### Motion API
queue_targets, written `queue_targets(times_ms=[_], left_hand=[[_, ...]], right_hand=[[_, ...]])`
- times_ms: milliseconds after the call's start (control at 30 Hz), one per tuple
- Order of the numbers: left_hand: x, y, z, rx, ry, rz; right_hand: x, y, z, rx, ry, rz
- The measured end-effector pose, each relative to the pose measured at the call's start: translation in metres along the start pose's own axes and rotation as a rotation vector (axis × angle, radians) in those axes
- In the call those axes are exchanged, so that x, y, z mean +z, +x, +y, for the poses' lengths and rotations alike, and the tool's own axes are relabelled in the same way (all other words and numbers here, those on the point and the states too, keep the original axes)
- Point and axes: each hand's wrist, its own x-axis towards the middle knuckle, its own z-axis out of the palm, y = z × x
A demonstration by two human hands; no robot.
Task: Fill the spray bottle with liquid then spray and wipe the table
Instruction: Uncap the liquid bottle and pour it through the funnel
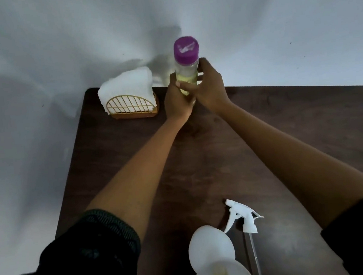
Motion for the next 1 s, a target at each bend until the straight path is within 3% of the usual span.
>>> queue_targets(times_ms=[267,533,867,1000], left_hand=[[-0.031,-0.073,0.033,0.149,0.074,0.004],[-0.076,-0.143,0.092,0.220,0.166,-0.048],[-0.113,-0.184,0.172,0.414,0.206,0.101],[-0.122,-0.194,0.192,0.448,0.198,0.066]], right_hand=[[-0.041,-0.067,-0.030,-0.090,-0.054,-0.047],[-0.116,-0.133,-0.114,-0.151,-0.206,-0.175],[-0.184,-0.173,-0.230,-0.362,-0.593,0.209],[-0.205,-0.183,-0.263,-0.446,-0.696,0.153]])
